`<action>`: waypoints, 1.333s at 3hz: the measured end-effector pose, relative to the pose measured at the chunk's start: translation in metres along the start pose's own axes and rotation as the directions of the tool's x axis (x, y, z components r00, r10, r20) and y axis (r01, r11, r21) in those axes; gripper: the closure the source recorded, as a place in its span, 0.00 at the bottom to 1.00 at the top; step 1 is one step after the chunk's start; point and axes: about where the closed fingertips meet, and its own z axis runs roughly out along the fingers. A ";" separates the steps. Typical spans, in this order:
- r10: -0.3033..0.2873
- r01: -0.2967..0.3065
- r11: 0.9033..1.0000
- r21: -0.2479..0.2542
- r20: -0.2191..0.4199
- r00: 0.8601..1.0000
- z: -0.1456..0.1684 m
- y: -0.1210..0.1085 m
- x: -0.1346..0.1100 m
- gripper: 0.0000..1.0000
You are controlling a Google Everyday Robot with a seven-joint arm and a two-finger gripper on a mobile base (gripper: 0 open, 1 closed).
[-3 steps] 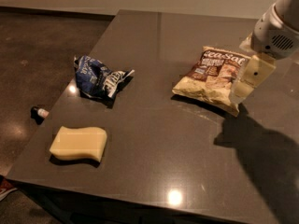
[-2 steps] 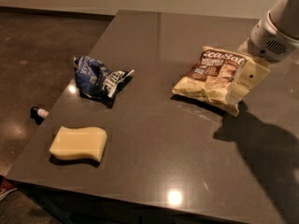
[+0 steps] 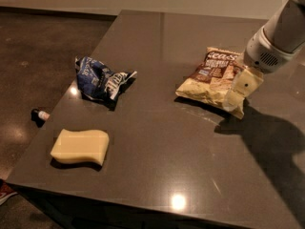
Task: Move brown chip bag near blue chip bag
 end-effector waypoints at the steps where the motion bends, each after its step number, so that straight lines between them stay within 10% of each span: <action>1: 0.006 -0.006 1.000 0.008 -0.022 1.000 0.018 -0.005 0.001 0.00; 4: 0.068 -0.068 0.998 0.005 -0.068 0.995 0.030 -0.014 -0.009 0.68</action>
Offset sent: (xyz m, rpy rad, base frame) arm 0.0194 0.0020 -0.0342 -0.0835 0.0366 -0.0448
